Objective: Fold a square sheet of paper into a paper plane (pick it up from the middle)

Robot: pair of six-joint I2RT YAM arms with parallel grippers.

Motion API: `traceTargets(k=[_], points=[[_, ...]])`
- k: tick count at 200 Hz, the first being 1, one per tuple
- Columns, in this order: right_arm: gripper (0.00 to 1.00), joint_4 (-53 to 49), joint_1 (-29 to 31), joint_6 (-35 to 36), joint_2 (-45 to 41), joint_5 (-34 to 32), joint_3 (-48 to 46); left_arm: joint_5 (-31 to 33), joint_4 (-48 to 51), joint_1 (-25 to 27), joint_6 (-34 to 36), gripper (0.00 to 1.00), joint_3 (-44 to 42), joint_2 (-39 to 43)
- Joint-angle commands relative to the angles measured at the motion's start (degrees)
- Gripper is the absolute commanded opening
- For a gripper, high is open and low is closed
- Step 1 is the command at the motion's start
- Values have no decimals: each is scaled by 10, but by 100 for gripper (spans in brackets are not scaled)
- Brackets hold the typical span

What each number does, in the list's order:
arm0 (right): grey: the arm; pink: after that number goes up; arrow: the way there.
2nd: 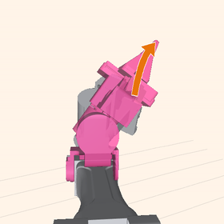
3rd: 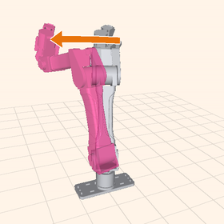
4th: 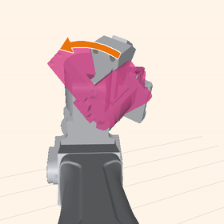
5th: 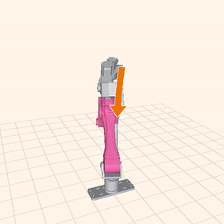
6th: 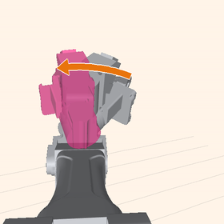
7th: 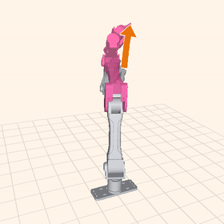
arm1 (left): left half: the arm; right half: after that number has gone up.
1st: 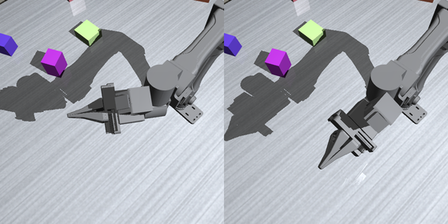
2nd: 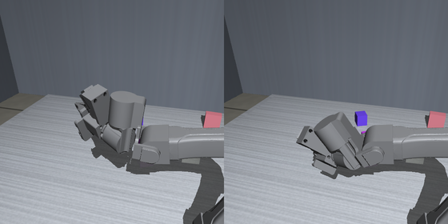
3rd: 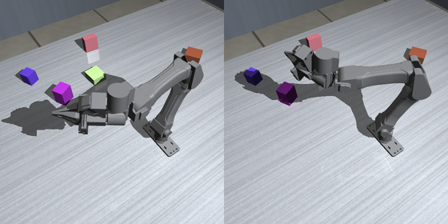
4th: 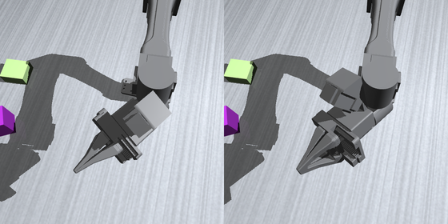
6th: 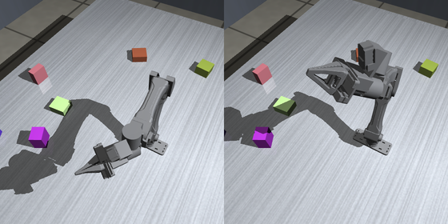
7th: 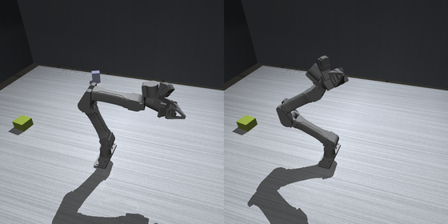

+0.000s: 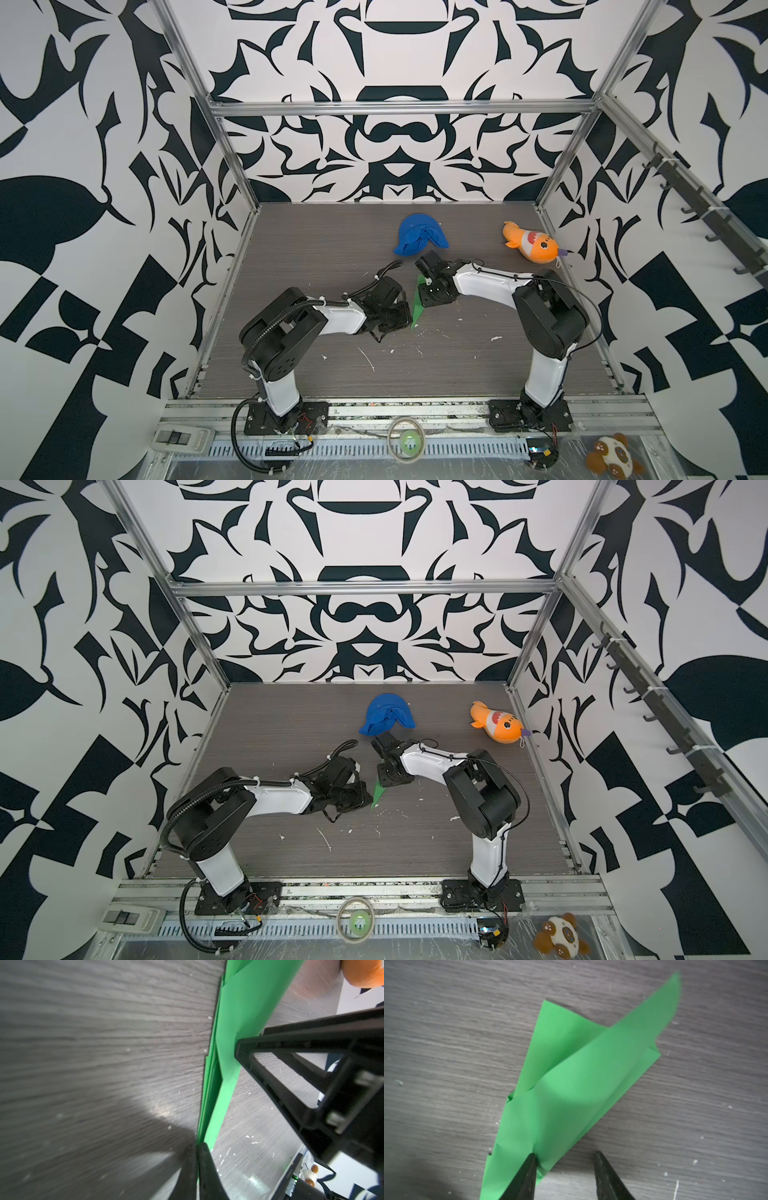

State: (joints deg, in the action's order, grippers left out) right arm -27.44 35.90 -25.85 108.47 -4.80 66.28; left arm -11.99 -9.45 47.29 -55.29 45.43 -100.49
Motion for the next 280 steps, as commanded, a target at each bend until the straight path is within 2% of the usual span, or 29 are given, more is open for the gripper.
traceTargets(k=[1,35,77,96,164,237,280], points=[[45,-60,0,-12,71,15,-45,24,28,1,11,11,5,39],[45,-59,0,-14,71,16,-45,26,-28,-2,-6,12,-4,63],[45,-58,0,-15,73,18,-48,-30,-130,-3,-53,8,-10,9],[45,-57,0,-15,73,19,-48,-36,-146,-3,-63,5,-6,-13],[45,-59,0,-15,74,20,-46,1,-84,-3,-58,1,4,-41],[45,-60,0,-15,74,22,-43,-2,-71,-3,-71,1,-8,-52],[48,-59,-2,-12,55,47,-32,11,-37,-2,-70,0,-6,-52]])
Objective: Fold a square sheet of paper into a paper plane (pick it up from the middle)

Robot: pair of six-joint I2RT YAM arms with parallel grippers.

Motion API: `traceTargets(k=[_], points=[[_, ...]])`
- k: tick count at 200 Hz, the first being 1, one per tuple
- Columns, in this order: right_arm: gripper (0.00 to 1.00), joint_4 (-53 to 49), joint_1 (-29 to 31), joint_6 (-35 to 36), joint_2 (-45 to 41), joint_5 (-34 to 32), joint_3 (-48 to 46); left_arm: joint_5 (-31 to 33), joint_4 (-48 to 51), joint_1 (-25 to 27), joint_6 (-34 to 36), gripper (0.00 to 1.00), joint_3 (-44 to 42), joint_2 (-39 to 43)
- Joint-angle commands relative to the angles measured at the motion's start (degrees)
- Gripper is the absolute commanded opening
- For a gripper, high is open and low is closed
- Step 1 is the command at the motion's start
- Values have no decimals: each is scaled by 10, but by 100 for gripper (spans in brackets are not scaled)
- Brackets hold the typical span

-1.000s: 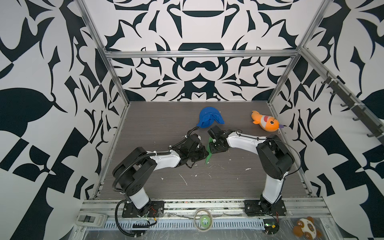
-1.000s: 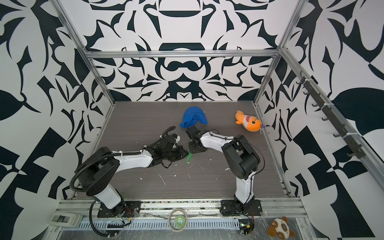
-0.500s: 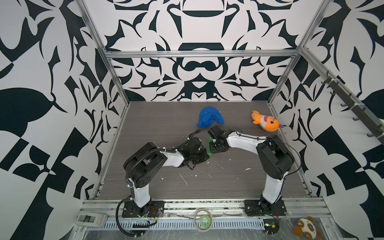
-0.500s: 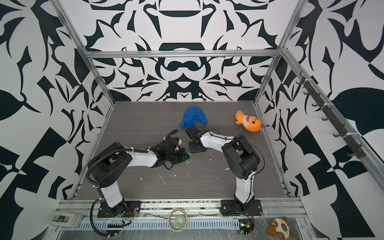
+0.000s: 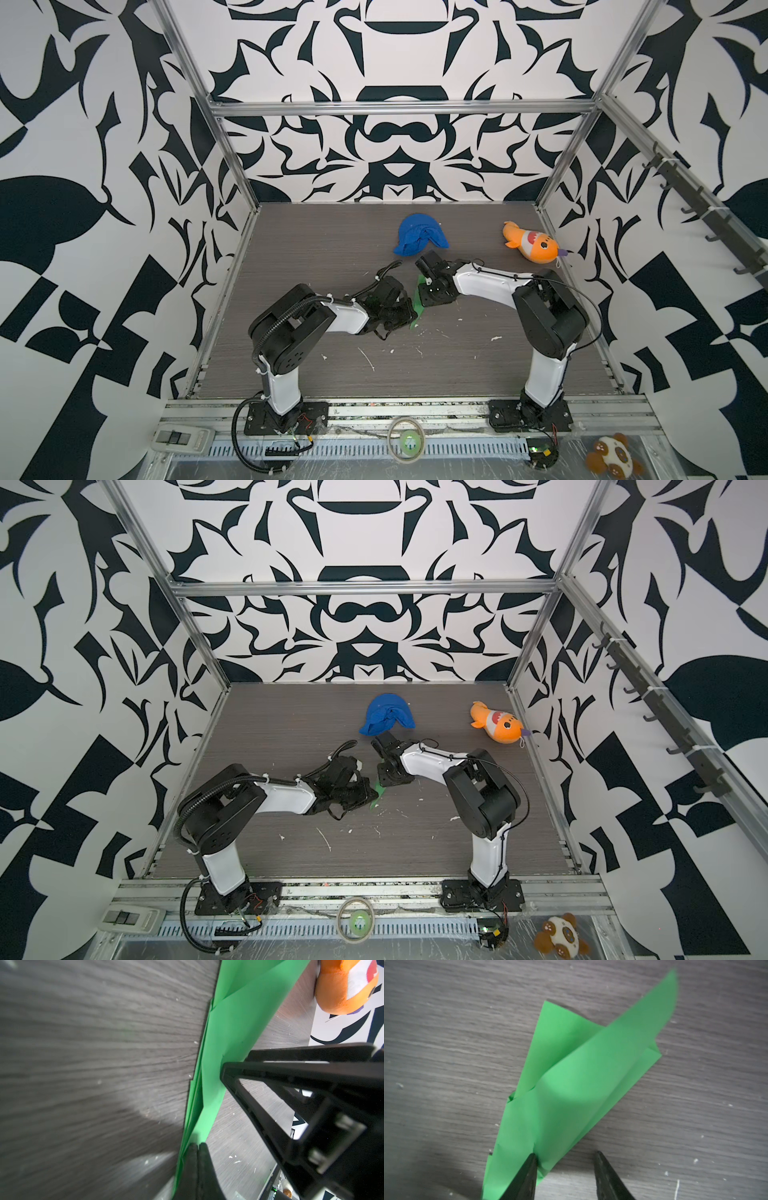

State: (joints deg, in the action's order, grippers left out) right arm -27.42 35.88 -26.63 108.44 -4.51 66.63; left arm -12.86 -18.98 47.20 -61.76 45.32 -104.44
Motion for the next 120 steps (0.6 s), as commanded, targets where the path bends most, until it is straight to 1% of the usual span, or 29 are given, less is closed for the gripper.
traceTargets(k=[1,35,52,77,88,120], points=[[48,-60,-2,-3,55,44,-34,20,60,-1,-6,0,-5,-12],[49,-74,-21,30,-11,77,19,39,101,2,6,0,-7,-5],[50,-64,-38,61,-52,119,28,48,120,4,15,0,-9,1],[50,-13,-55,120,-109,217,-8,56,138,3,25,0,-13,8],[48,11,-62,134,-128,247,-31,57,146,3,28,0,-11,8],[38,87,-76,141,-162,335,-91,62,157,3,31,0,-10,13]])
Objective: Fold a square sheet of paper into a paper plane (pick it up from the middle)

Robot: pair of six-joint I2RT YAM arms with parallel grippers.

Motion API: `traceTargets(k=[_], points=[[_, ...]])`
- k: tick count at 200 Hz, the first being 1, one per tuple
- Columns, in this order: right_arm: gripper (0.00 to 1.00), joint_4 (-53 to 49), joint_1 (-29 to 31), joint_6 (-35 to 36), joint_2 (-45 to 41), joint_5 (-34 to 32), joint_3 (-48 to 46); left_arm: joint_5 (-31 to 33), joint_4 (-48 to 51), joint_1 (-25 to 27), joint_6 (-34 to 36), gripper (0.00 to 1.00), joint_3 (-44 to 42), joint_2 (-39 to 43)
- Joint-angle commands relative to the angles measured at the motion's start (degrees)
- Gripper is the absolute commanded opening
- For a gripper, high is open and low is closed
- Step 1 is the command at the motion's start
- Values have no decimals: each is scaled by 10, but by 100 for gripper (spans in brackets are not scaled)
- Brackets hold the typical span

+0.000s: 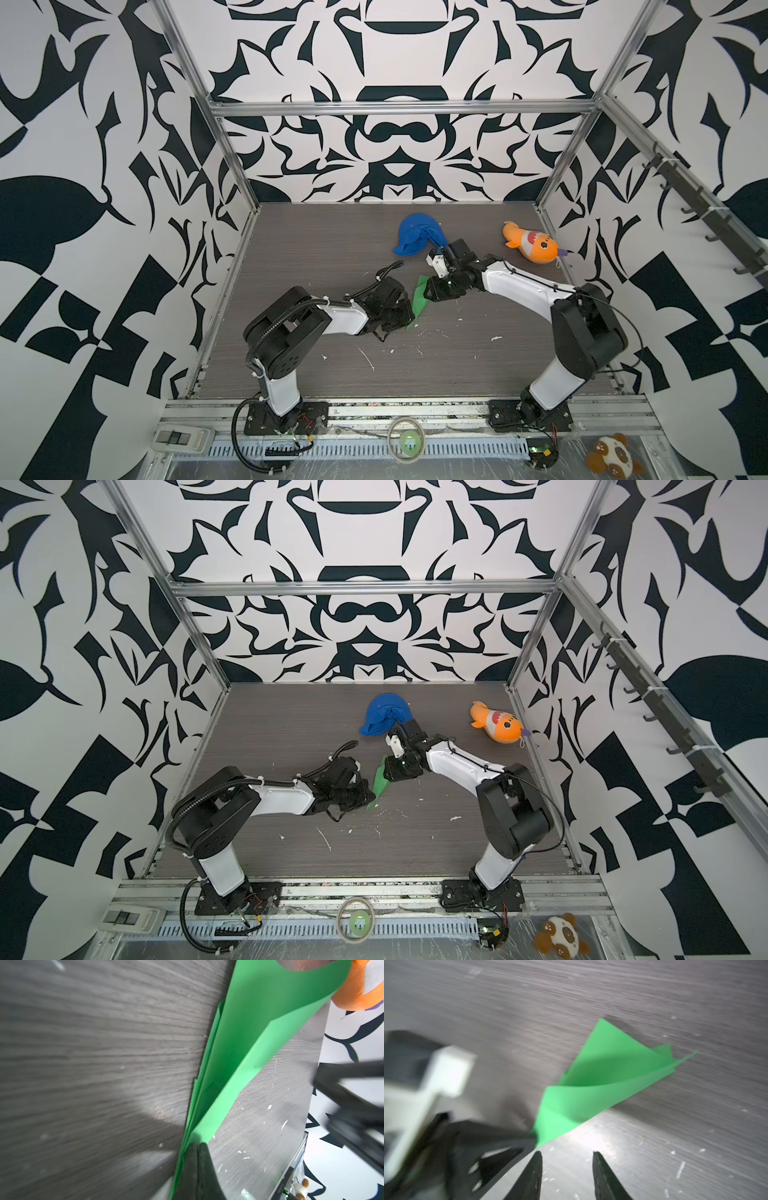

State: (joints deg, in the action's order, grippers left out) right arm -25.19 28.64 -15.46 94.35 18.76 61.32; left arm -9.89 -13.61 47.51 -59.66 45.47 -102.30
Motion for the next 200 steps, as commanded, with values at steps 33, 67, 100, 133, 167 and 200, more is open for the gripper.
traceTargets(k=[33,67,100,133,167,200], points=[[17,115,-3,25,4,167,-68,37,113,0,10,0,-11,-4],[10,143,-3,23,38,203,-70,40,128,0,13,0,-14,4],[10,140,-1,28,68,216,-53,33,142,0,19,0,-23,17],[9,134,6,33,98,218,-34,28,153,0,22,0,-33,35],[9,132,10,38,118,218,-24,27,158,0,23,0,-37,40],[9,133,10,37,128,202,-21,26,160,-1,24,0,-37,39]])
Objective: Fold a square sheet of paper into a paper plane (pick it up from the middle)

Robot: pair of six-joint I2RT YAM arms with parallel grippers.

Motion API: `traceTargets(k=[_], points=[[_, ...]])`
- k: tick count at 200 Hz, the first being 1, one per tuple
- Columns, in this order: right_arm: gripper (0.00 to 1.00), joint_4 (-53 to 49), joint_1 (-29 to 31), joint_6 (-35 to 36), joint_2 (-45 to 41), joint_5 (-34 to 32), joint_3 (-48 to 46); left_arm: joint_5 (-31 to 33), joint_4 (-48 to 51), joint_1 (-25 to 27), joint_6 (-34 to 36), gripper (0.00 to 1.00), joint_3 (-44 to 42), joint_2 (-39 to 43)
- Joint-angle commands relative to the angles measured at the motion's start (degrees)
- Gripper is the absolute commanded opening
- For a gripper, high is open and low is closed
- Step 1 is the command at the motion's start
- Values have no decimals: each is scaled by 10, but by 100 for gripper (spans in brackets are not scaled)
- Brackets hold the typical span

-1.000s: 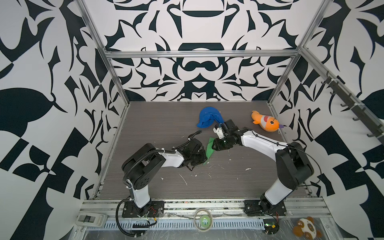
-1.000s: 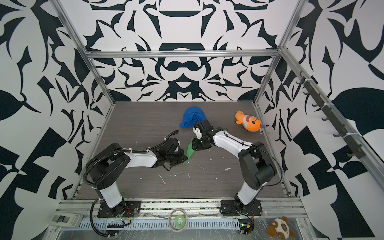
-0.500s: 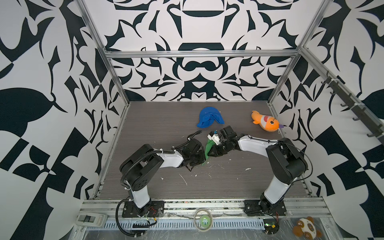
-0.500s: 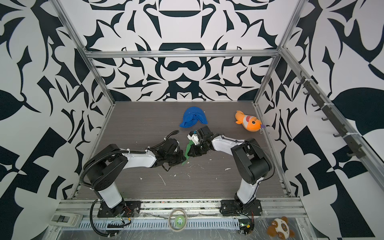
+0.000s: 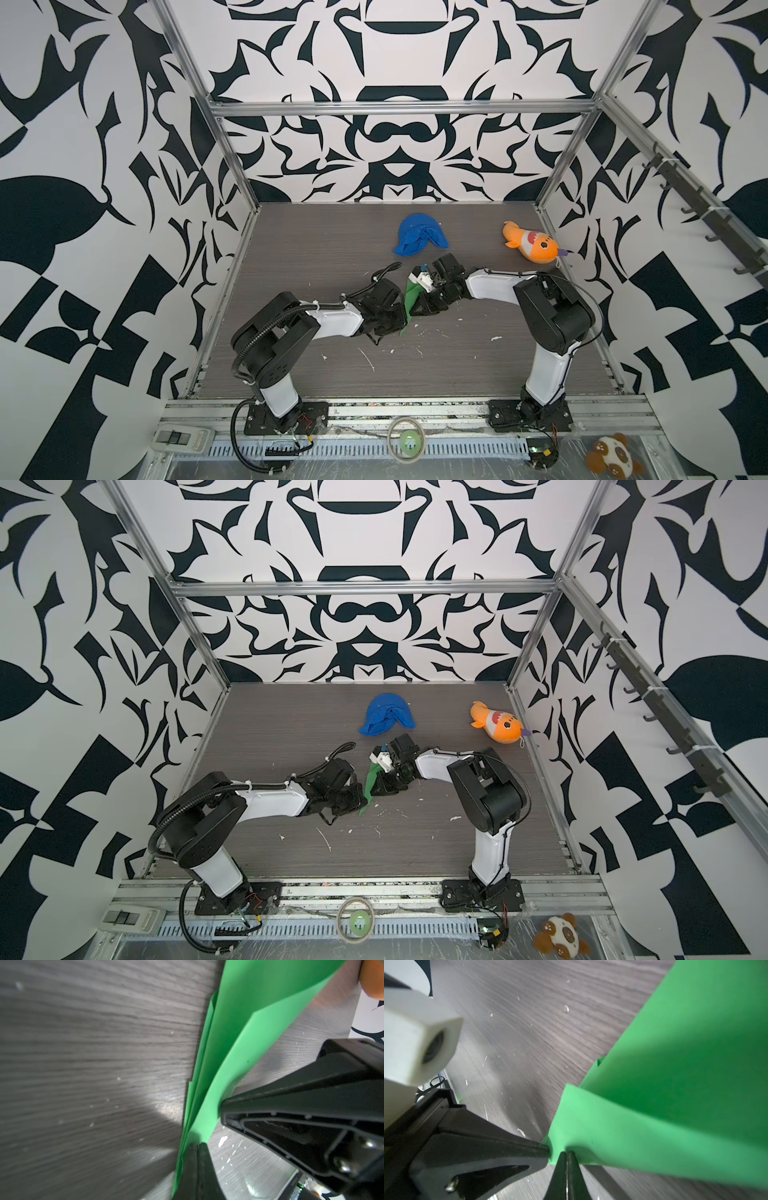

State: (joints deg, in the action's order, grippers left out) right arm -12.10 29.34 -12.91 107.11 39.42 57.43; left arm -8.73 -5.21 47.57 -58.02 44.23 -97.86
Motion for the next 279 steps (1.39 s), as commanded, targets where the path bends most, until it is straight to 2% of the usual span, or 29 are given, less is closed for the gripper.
traceTargets(k=[1,95,196,222,249,279], points=[[9,1,2,11,0,-5,19,15,76,-2,7,0,-25,-6],[9,10,-2,-16,27,-37,33,9,79,-2,9,0,-36,-4],[9,44,-46,-47,43,-40,63,3,79,-2,12,0,-44,-1],[9,51,-46,-44,16,-11,54,3,80,-2,14,0,-38,-2],[9,94,-40,-60,-37,40,0,5,85,-2,13,0,-35,-4],[9,104,-22,-63,-73,40,-51,8,89,-2,12,0,-32,-7]])
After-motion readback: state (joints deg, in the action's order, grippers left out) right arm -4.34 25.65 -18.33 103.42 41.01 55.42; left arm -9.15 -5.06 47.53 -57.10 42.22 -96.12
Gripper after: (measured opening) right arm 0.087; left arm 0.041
